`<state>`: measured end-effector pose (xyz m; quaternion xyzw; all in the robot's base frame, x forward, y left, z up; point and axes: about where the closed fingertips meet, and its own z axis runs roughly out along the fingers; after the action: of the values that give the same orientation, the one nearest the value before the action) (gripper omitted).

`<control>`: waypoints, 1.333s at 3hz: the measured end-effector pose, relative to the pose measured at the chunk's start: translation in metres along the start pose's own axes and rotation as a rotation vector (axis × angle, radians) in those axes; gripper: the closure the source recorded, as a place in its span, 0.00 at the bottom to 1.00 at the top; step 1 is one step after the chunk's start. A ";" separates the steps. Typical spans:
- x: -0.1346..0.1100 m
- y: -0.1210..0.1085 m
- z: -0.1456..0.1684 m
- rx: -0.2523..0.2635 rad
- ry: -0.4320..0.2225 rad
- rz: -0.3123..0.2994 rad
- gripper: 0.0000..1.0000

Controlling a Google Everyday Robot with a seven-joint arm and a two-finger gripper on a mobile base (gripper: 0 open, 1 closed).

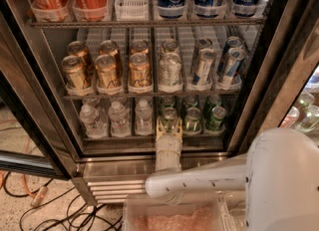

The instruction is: Pick green can from bottom shelf of fridge

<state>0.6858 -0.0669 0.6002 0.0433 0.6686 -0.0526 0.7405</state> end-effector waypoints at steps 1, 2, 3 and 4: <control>0.000 0.000 0.000 0.000 0.000 0.001 0.83; 0.000 0.000 -0.001 -0.001 0.000 0.003 1.00; -0.007 -0.002 -0.003 0.001 -0.018 0.010 1.00; -0.028 -0.006 -0.005 0.006 -0.066 0.030 1.00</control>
Offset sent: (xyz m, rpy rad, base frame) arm -0.0063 -0.0013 -0.0016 0.0158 -0.0072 -0.0032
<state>0.6771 -0.0716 0.6275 0.0539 0.6430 -0.0447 0.7627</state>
